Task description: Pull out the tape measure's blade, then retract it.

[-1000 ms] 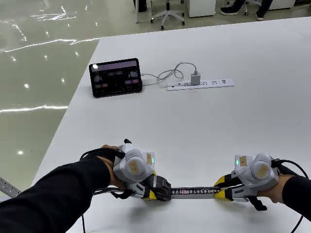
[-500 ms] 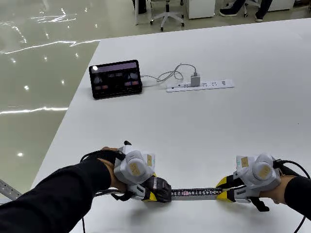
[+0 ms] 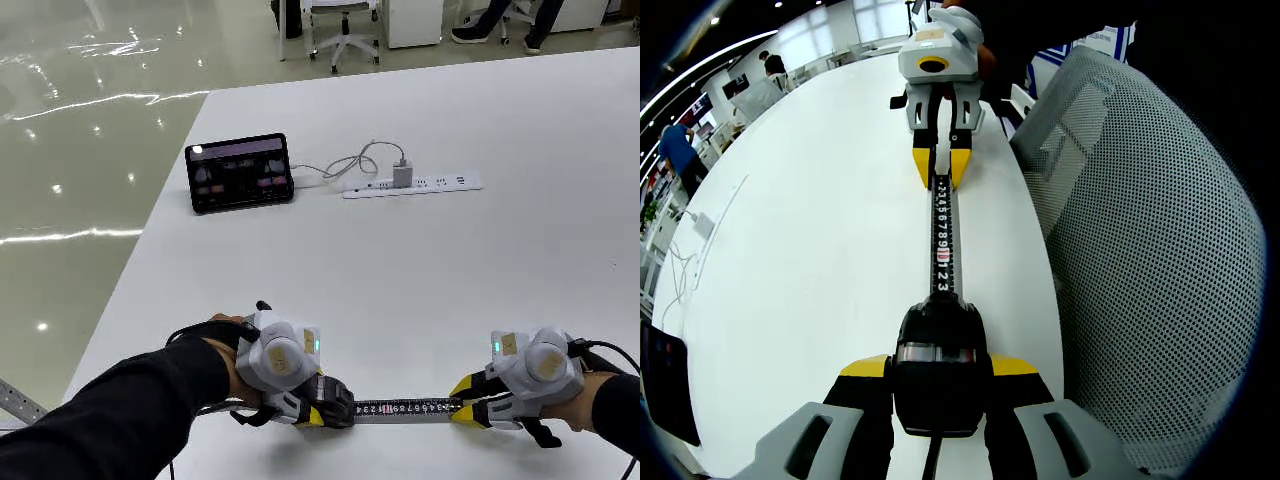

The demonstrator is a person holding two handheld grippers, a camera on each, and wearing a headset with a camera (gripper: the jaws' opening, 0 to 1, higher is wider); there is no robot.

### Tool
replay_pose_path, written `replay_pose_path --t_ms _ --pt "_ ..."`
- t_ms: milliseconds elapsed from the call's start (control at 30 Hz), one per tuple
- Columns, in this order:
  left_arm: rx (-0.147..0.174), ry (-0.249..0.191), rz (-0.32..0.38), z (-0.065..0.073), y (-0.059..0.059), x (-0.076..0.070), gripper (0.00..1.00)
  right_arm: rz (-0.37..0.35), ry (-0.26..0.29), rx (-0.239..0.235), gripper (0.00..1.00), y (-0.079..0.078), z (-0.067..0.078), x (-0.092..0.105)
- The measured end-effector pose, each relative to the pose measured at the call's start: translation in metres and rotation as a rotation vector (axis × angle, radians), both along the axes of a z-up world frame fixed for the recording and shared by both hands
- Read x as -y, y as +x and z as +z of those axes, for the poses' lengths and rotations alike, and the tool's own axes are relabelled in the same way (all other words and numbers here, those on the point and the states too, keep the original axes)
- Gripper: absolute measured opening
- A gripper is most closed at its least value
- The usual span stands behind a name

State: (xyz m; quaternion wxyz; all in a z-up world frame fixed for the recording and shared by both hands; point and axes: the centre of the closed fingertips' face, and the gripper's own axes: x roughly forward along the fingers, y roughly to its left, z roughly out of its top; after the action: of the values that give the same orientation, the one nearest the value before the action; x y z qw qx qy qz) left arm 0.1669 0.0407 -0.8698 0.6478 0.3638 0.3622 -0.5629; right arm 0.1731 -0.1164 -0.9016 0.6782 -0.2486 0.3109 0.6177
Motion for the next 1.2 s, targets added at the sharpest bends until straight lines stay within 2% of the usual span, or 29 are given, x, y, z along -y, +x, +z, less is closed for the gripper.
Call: replay_pose_path --t_ms 333,1200 --pt "-0.005 0.001 0.001 0.000 0.000 0.000 0.31 -0.024 0.015 -0.008 0.10 0.000 0.001 0.005" --pt "-0.004 -0.003 0.000 0.000 0.000 0.000 0.31 -0.027 0.005 -0.001 0.10 0.000 0.000 0.017"
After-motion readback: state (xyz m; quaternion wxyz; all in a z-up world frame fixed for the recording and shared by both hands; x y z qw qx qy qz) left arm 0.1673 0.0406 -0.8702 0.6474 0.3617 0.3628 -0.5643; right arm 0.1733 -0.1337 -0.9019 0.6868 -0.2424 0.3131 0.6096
